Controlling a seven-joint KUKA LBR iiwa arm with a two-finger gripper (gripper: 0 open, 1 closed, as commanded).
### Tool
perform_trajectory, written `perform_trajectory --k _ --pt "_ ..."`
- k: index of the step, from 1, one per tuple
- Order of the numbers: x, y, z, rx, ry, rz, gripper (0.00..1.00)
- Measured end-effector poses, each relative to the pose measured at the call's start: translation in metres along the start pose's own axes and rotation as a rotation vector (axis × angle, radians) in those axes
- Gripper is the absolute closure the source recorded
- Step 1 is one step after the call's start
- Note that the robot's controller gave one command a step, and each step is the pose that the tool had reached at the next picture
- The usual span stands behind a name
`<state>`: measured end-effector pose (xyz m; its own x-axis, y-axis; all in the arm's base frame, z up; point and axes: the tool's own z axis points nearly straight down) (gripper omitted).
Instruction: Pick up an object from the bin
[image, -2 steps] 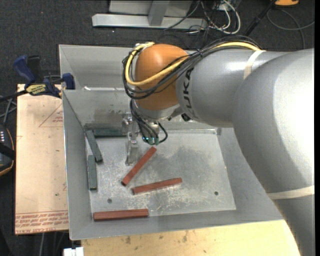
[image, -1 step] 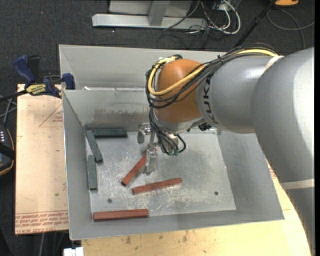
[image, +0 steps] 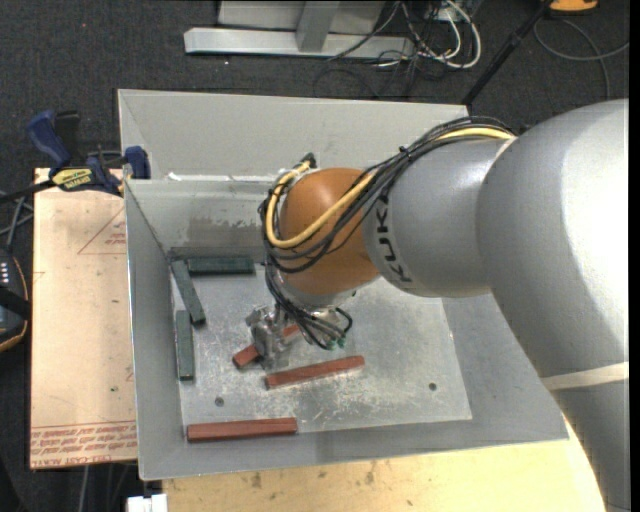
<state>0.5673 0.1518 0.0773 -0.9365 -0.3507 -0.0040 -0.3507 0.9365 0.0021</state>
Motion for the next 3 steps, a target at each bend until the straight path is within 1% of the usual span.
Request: perform_trajectory --k 1,2,3 --pt "0.000 -0.001 0.000 0.000 0.000 0.001 1.00" --pt "0.012 0.016 -0.046 0.000 0.010 0.037 1.00" --pt "-0.067 0.004 -0.048 0.001 0.000 0.005 0.00"
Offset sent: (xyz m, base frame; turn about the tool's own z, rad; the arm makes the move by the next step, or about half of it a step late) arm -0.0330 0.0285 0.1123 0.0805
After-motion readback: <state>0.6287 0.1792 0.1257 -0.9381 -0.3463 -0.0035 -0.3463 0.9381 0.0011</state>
